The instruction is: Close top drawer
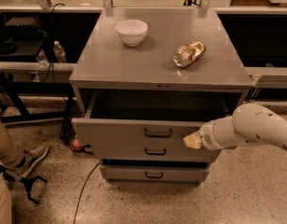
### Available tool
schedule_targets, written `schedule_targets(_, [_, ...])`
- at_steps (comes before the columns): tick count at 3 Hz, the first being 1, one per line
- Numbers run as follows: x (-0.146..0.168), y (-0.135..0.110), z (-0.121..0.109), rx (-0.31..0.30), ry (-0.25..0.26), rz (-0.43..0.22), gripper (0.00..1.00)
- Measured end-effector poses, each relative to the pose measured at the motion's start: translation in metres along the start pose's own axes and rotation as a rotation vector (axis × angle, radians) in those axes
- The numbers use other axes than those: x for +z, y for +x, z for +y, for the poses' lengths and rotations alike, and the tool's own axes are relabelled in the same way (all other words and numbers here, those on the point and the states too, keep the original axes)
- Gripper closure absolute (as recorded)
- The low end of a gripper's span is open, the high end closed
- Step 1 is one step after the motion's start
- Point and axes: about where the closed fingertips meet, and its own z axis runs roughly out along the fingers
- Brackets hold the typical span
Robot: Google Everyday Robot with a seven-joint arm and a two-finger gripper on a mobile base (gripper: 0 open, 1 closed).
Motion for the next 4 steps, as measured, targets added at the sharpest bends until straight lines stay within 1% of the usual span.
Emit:
schedule_targets(1, [0.000,0.000,0.000,0.000,0.000,0.000,1.00])
schedule_targets(3, [0.019,-0.062,-0.018,-0.106,-0.029,-0.062,1.00])
schedule_targets(4, [0.018,-0.062,-0.022,-0.107,-0.030,-0.062,1.00])
